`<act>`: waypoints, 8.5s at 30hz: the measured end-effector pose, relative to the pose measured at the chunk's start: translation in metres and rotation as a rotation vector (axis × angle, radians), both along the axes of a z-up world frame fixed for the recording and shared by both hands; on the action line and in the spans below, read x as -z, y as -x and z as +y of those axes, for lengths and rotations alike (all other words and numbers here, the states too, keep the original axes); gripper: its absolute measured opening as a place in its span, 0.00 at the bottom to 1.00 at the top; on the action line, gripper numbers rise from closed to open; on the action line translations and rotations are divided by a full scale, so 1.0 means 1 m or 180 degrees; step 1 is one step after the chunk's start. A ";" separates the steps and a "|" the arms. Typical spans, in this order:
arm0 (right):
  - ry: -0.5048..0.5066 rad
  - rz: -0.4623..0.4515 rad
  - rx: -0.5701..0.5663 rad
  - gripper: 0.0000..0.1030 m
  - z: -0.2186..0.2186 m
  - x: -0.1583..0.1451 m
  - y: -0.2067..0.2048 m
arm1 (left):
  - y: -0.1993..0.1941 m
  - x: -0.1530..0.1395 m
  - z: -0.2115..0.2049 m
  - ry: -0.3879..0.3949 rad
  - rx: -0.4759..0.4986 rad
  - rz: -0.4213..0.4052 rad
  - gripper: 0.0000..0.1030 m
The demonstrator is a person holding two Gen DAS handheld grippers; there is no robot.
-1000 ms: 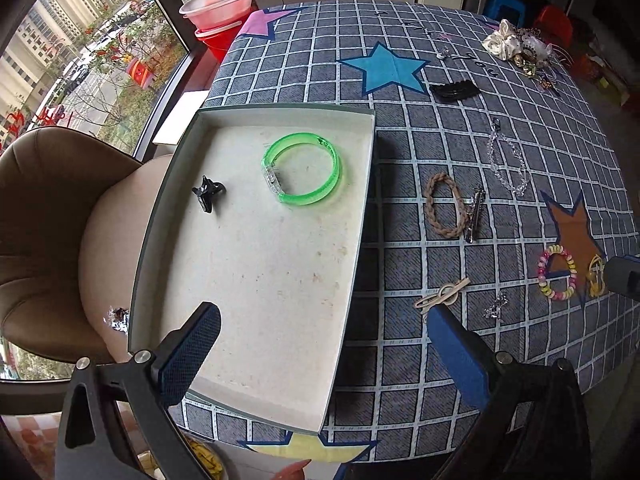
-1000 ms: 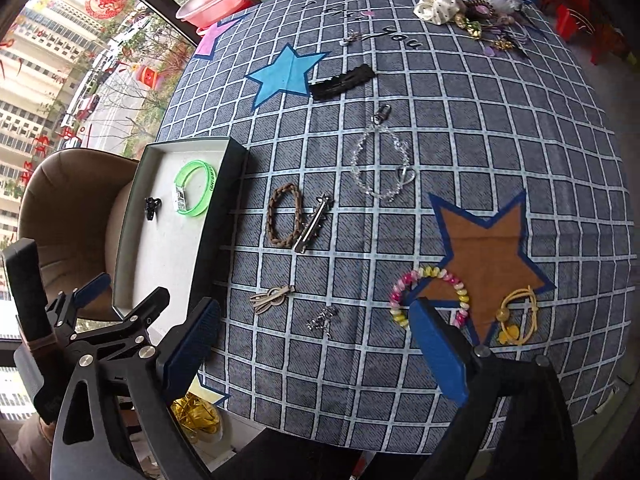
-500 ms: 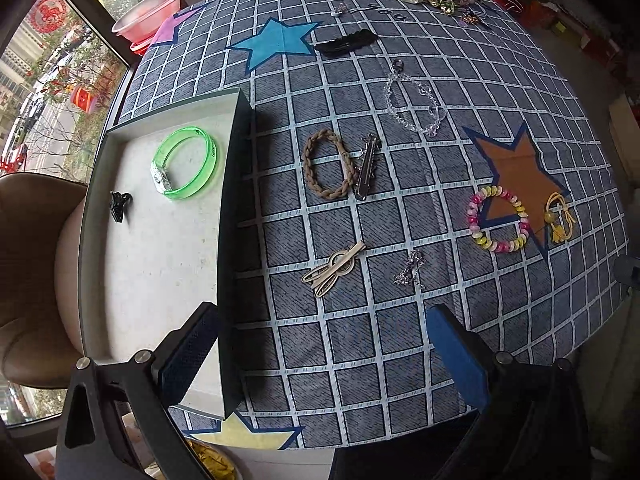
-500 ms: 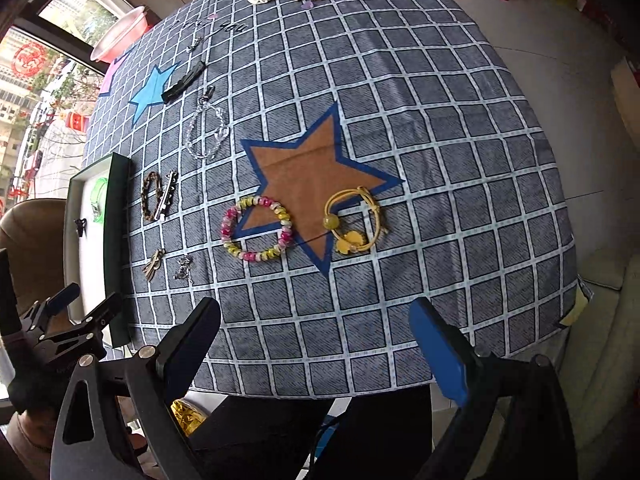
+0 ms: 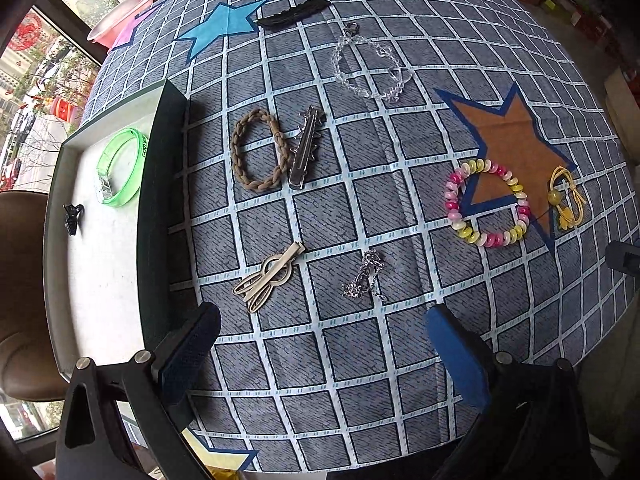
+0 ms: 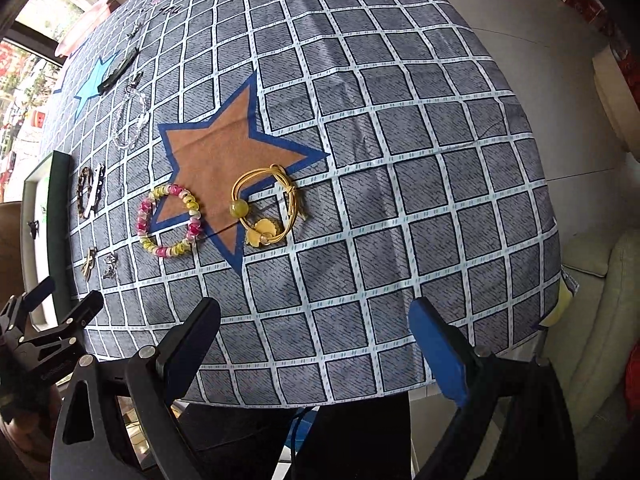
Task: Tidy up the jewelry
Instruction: 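Grasp the yellow cord hair tie with the right tool while the left tool grasps a silver chain, then carry the yellow hair tie and silver chain over the white tray with both tools, then open both tools, dropping the hair tie into the green bracelet and the chain beside the clip, then move both open tools back over the remaining jewelry on the table, then grasp the pink-and-yellow beaded bracelet with the right tool while the left tool grasps the beige hair clip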
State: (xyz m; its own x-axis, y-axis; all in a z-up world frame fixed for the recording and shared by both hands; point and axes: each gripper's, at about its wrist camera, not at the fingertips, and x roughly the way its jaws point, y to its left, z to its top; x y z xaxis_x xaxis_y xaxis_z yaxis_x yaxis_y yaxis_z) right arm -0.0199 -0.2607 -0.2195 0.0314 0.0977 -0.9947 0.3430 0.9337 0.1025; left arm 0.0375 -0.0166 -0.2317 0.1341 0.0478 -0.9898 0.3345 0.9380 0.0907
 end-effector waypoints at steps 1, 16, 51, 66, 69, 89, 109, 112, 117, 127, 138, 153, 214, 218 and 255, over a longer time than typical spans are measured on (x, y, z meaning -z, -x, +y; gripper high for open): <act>0.0023 0.0008 -0.0012 0.93 -0.001 0.003 -0.003 | -0.001 0.002 -0.002 0.0004 0.0000 0.0010 1.00; 0.0256 0.0087 -0.0418 0.93 0.015 0.053 -0.045 | 0.002 0.029 -0.017 0.0064 -0.0238 0.0053 0.89; -0.0089 -0.0241 -0.0661 0.06 0.037 -0.007 -0.061 | 0.004 -0.031 -0.008 0.0712 -0.0338 0.0129 0.14; -0.0451 -0.0468 -0.1091 0.06 0.019 -0.077 -0.038 | 0.040 -0.090 0.018 0.0711 -0.0847 -0.0160 0.14; -0.0475 -0.0521 -0.1320 0.06 0.033 -0.083 -0.040 | 0.045 -0.095 0.031 0.0743 -0.0994 -0.0224 0.14; -0.0635 -0.0673 -0.1797 0.06 0.251 -0.083 -0.110 | -0.014 -0.086 0.215 0.0628 -0.1198 -0.0345 0.14; -0.0579 -0.0323 -0.1951 0.06 0.377 -0.008 -0.213 | -0.103 0.003 0.282 0.0540 -0.1418 -0.0155 0.14; -0.0542 -0.0249 -0.1953 0.06 0.384 0.006 -0.222 | -0.112 0.008 0.281 0.0534 -0.1408 -0.0149 0.14; -0.0463 -0.0126 -0.1936 0.06 0.390 0.027 -0.229 | -0.122 0.013 0.274 0.0495 -0.1336 -0.0189 0.14; -0.0291 -0.0177 -0.1961 0.06 0.383 0.028 -0.238 | -0.128 0.011 0.261 0.0320 -0.1185 -0.0223 0.14; -0.0509 -0.0194 -0.1937 0.48 0.386 0.018 -0.236 | -0.103 -0.005 0.249 0.0163 -0.1076 -0.0246 0.14; -0.0684 -0.0481 -0.1745 0.58 0.347 -0.038 -0.209 | -0.073 -0.028 0.249 0.0227 -0.1244 -0.0241 0.14; -0.0046 0.0115 -0.0626 0.81 0.071 -0.014 -0.066 | -0.026 -0.032 0.056 0.0107 -0.0172 -0.0071 1.00; -0.0056 0.0178 -0.0733 0.81 0.075 0.003 -0.069 | -0.019 -0.017 0.051 0.0049 -0.0111 -0.0026 1.00; 0.0334 0.0093 -0.1371 0.33 0.166 0.048 -0.108 | -0.011 0.028 0.020 0.0269 0.0352 0.0174 0.26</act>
